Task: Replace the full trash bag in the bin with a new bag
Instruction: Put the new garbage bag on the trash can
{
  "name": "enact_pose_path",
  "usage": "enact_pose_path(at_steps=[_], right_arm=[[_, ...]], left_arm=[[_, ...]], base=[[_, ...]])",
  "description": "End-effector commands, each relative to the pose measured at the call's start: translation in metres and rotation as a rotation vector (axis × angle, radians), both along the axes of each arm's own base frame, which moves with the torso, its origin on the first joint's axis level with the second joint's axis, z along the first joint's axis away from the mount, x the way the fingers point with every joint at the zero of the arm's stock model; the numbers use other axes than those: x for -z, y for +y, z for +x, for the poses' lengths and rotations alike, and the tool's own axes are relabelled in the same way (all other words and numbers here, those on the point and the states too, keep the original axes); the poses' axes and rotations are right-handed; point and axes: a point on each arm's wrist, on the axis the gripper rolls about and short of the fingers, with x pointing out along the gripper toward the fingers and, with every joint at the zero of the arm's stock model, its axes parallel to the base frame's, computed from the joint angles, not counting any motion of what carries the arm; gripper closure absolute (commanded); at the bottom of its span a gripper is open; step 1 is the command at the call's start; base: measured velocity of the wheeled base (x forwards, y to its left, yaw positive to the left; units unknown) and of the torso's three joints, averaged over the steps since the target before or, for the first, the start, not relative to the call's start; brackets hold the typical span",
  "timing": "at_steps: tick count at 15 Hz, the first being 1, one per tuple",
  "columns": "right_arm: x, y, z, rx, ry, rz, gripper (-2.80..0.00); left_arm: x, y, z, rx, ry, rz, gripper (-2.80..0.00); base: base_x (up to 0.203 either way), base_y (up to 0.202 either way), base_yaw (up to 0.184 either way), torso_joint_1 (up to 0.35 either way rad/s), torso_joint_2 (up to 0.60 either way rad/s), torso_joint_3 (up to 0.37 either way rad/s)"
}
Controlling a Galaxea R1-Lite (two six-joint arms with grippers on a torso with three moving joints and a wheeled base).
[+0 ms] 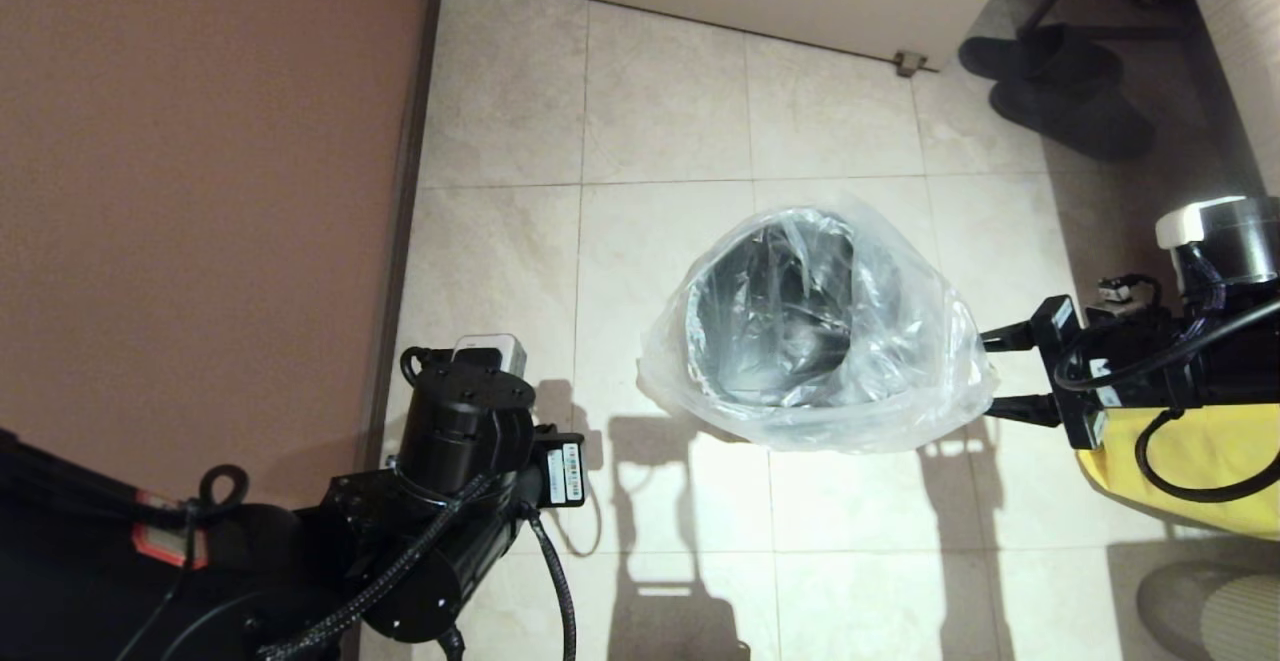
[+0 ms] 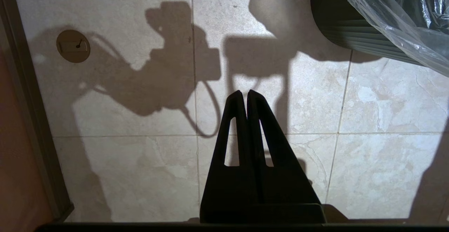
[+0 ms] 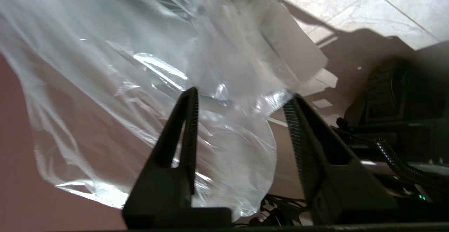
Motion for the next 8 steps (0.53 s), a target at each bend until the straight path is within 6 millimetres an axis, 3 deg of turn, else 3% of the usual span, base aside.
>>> enact_pose_path(at_steps=[1,8], right_arm=[[0.003,0.003,0.003,-0.009,0.005,0.007,0.00],[0.003,0.038,0.008,-0.122,-0.045,0.016,0.00]], left_arm=[[0.000,0.000,0.000,-0.005,-0.002,-0.002,0.00],[0.001,0.000,0.001,-0.007,-0.001,-0.004,0.00]], base=[[0.000,0.000,0.000,0.000,0.00,0.000],[0.000,0.000,0.000,0.000,0.00,0.000]])
